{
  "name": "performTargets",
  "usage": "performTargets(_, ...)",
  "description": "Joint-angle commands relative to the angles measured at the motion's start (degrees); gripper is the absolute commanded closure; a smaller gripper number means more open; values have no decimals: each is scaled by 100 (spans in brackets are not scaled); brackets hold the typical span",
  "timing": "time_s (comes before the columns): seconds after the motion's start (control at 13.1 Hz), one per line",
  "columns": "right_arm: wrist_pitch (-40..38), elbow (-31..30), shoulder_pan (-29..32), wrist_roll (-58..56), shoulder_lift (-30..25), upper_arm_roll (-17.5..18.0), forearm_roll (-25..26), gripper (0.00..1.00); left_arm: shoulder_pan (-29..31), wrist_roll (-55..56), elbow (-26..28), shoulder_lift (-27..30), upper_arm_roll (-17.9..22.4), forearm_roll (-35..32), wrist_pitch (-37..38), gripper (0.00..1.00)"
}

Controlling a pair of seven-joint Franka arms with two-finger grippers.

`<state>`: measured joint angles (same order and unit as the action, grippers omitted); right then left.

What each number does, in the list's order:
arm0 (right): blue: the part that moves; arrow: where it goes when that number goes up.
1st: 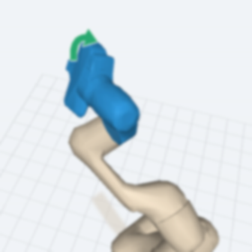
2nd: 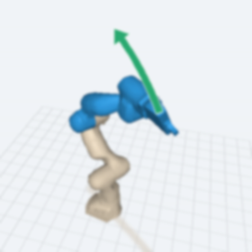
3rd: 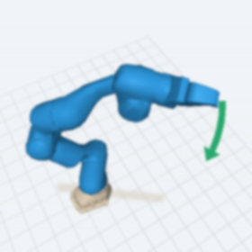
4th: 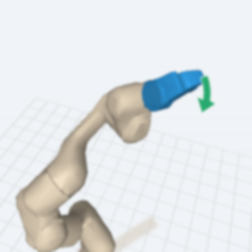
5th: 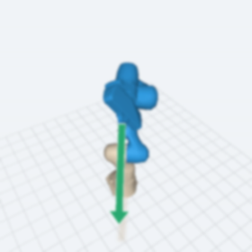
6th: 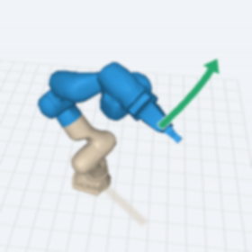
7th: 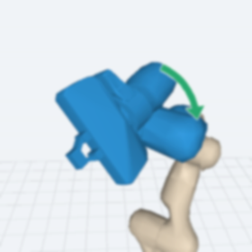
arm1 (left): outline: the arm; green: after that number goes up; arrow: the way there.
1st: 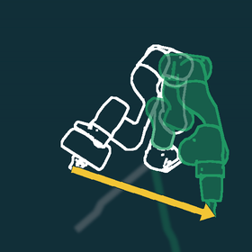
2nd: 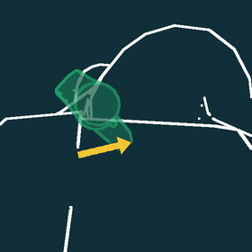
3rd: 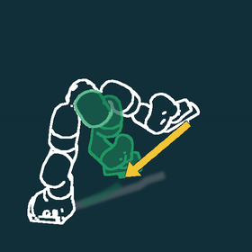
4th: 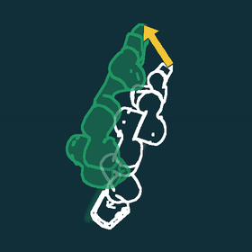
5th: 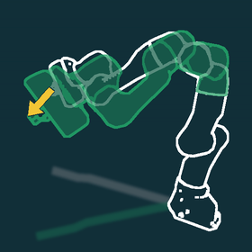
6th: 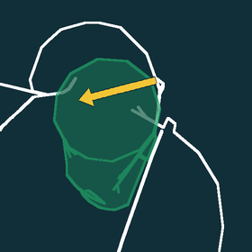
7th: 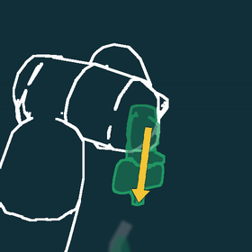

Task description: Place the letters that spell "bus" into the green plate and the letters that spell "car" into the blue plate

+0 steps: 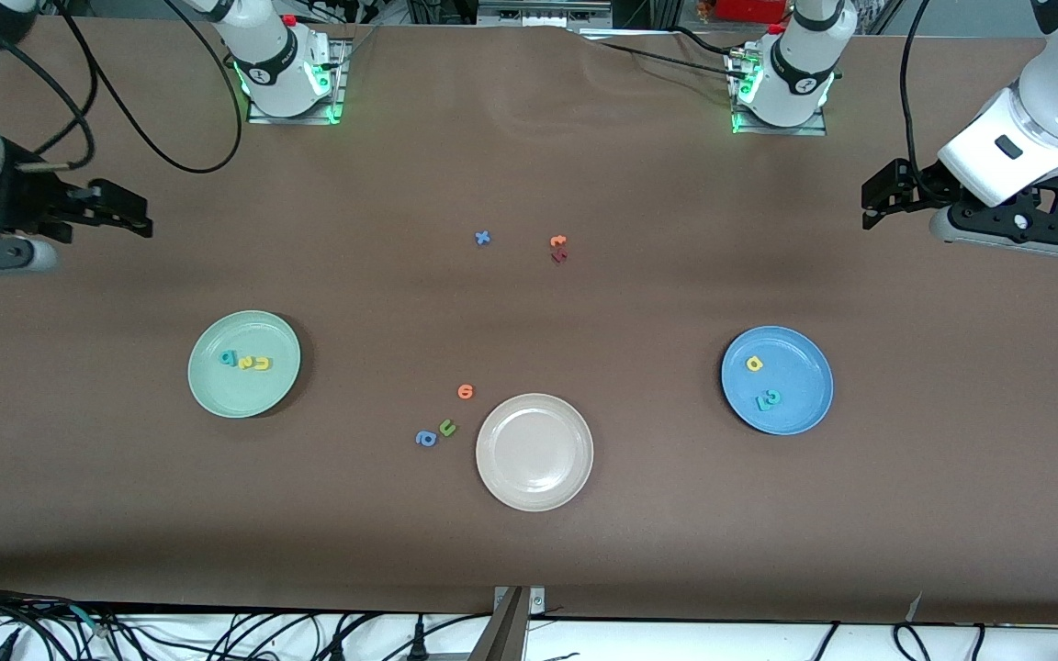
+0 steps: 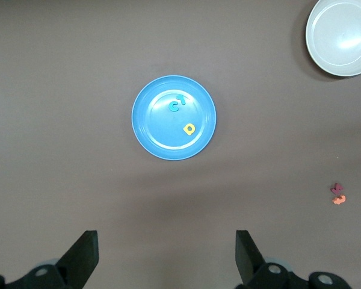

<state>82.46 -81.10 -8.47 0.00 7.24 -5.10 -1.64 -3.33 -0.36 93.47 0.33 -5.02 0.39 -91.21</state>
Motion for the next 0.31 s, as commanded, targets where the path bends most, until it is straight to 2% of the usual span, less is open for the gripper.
performTargets(0.0,218,-537,231,78,-433,158,76,0,8,1,-119,-7,-43,-135,112,0)
performTargets(0.15,542,-1029,468,87,-731,430,59,0,8,1,-119,-7,-43,-135,112,0)
performTargets(0.23,613,-1101,478,79,-767,431,50,0,8,1,-119,-15,-43,-135,112,0)
